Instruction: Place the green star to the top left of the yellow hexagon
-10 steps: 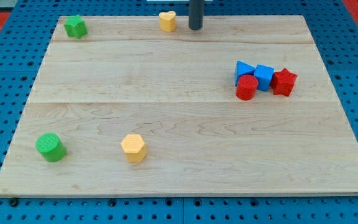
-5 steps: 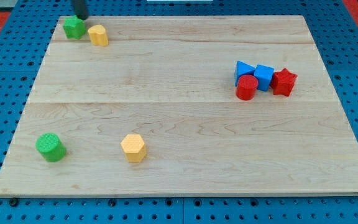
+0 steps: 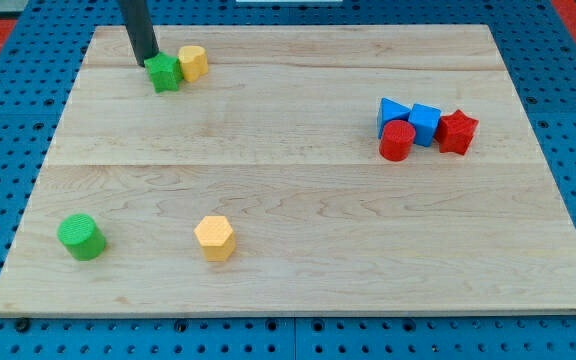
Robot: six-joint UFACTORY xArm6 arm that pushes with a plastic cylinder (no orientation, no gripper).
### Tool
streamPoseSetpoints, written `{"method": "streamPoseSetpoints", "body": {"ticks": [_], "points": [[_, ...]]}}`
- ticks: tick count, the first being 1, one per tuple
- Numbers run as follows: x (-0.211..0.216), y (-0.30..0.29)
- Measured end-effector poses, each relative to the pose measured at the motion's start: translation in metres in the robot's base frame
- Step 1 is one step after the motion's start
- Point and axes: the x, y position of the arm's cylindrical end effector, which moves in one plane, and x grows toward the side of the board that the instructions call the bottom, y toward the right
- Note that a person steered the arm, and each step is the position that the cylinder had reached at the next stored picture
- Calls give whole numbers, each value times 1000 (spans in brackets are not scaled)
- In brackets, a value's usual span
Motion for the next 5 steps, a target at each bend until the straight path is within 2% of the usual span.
{"method": "streamPoseSetpoints", "body": {"ticks": [1, 2, 3, 4, 5], "points": [[31, 41], [55, 46], [51, 68], [60, 125], [107, 133]]}}
